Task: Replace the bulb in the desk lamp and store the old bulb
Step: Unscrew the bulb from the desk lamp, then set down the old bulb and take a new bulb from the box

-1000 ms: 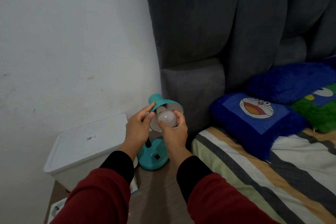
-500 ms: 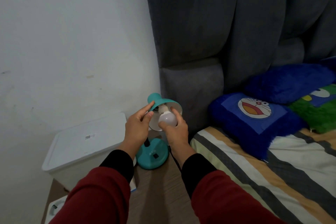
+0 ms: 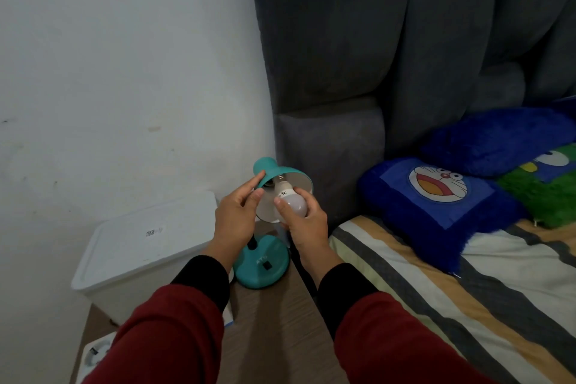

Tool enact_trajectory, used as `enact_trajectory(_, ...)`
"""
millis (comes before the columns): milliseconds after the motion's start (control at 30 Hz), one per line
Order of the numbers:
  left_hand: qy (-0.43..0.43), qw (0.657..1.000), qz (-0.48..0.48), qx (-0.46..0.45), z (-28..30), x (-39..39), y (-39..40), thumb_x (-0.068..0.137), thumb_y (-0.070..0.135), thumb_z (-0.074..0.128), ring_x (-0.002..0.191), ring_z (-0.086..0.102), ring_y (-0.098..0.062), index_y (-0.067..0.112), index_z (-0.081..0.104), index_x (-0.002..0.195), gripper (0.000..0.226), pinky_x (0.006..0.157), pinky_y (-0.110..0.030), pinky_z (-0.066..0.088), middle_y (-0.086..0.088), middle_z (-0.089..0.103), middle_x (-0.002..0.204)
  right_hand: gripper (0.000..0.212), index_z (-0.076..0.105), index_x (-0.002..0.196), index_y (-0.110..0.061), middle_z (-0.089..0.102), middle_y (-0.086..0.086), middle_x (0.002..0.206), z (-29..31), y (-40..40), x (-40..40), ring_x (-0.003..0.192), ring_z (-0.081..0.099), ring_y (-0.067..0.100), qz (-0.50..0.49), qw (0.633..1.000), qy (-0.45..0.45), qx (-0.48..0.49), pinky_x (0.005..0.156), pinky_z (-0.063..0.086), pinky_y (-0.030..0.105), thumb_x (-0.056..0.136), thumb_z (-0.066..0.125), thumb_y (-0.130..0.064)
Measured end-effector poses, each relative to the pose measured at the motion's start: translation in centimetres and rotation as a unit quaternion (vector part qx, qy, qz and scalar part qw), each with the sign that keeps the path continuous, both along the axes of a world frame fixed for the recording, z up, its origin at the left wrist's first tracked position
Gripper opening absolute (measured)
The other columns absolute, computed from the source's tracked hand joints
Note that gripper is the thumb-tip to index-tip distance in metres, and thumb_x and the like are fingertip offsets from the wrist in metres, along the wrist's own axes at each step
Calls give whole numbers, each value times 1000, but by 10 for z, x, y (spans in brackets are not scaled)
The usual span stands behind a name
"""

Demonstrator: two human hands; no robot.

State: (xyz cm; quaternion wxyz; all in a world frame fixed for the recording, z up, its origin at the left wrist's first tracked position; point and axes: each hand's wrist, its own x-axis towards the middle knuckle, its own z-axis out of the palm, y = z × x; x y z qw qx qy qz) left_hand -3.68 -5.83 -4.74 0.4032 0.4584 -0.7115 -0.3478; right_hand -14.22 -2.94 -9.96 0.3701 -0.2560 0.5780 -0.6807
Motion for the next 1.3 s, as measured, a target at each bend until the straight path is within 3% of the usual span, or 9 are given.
enact_trajectory(133,-16,1000,4,-12,2,0,2,97,24,47,115,43,1,29,51,133,36,92,-15,32,2,53,139,54,60,120,-22,62,3,108,0,-1,-3,100,64,22,6,999,27,27,88,56,43,70,79,-32)
enact_trajectory(233,-39,999,14,-25,3,2,5,98,27,46,127,46,-8,29,49,134,37,94,-13,31,1,53,139,52,59,120,-21,61,4,107,1,3,-5,100,63,21,36,997,45,57,84,58,38,73,77,-30)
enact_trajectory(333,-102,994,37,-31,0,6,8,97,33,43,131,46,-17,28,42,140,43,103,-22,33,-2,51,141,54,59,120,-21,60,7,114,8,9,-5,104,63,25,63,990,65,105,82,59,42,71,77,-32)
enact_trajectory(433,-193,979,67,-11,-5,18,11,97,33,45,137,38,-22,20,38,143,49,112,-29,25,-6,44,147,57,56,124,-16,58,11,121,16,19,-4,106,63,27,85,984,78,138,81,59,43,73,77,-31)
enact_trajectory(533,-264,960,95,15,-12,37,16,96,29,47,135,39,-27,12,40,141,49,112,-31,25,-13,46,144,55,57,123,-14,56,11,123,23,30,-1,107,61,27,101,976,114,157,80,60,41,74,76,-30)
enact_trajectory(700,-333,935,111,42,-22,69,32,94,26,50,130,44,-28,5,48,134,46,106,-31,35,-15,51,138,60,56,124,-9,57,12,125,24,44,10,114,56,29,111,949,213,204,92,53,44,73,75,-34)
enact_trajectory(933,-364,920,138,47,-45,101,50,92,20,50,123,51,-30,5,56,125,37,99,-36,44,-16,54,131,53,56,119,-12,59,12,121,3,60,31,112,55,29,109,921,289,236,93,51,39,72,71,-30)
enact_trajectory(1100,-383,914,130,41,-79,113,54,90,18,51,114,54,-30,10,55,125,36,93,-37,48,-15,54,125,50,54,122,-14,55,13,123,-27,67,49,100,54,22,122,926,280,223,76,42,27,75,70,-23)
enact_trajectory(1300,-319,937,139,-3,-120,126,50,92,15,52,111,55,-26,12,61,120,29,89,-34,49,-9,54,123,43,54,122,-18,57,6,115,-69,66,73,94,53,15,138,938,248,198,76,47,27,81,67,-23)
